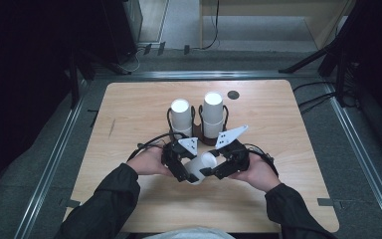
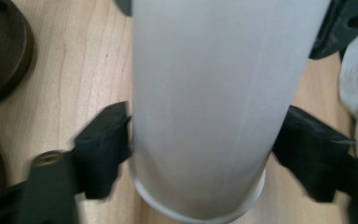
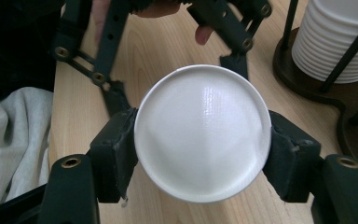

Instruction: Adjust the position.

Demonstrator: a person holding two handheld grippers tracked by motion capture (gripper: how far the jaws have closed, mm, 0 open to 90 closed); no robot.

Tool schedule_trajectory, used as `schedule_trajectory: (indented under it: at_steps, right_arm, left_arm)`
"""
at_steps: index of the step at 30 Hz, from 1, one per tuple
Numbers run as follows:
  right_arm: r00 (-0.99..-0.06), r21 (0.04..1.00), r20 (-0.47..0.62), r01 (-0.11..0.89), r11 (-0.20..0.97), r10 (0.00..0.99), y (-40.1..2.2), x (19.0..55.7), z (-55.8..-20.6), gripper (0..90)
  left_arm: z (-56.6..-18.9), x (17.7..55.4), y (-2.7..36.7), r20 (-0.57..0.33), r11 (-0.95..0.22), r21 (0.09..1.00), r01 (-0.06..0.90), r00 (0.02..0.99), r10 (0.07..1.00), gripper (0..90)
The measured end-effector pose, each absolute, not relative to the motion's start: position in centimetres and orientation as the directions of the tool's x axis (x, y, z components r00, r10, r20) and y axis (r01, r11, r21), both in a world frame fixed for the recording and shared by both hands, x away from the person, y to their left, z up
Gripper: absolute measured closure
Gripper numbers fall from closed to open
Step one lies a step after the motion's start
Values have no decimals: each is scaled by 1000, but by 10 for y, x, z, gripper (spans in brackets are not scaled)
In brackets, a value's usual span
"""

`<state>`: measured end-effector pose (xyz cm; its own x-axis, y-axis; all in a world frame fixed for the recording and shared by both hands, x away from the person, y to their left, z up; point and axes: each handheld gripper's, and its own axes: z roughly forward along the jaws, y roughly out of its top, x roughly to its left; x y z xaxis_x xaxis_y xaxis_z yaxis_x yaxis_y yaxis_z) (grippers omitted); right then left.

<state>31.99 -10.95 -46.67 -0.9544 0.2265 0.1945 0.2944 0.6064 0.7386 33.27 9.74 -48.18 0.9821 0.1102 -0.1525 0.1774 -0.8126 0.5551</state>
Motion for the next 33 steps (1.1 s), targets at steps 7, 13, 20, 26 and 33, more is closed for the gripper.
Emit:
schedule_trajectory:
  at_steps: [7,13,20,26,33]
  right_arm:
    - [-950,741,197,305,599,241,-113,322,-466,336]
    - [-946,747,200,316,586,256,-119,324,-465,335]
    - [-942,754,204,325,571,266,-125,326,-462,336]
    - [-941,771,212,327,546,264,-131,327,-456,336]
    - [-941,787,220,326,524,256,-133,325,-448,335]
  left_arm:
    - [-478,335,103,-151,-777,591,217,976,158,90]
    - [-475,335,109,-149,-751,618,231,973,176,80]
    - [-474,335,112,-150,-734,629,255,967,207,9]
    - [-472,331,120,-156,-688,674,269,962,224,9]
    - [-471,328,127,-180,-636,714,293,955,237,9]
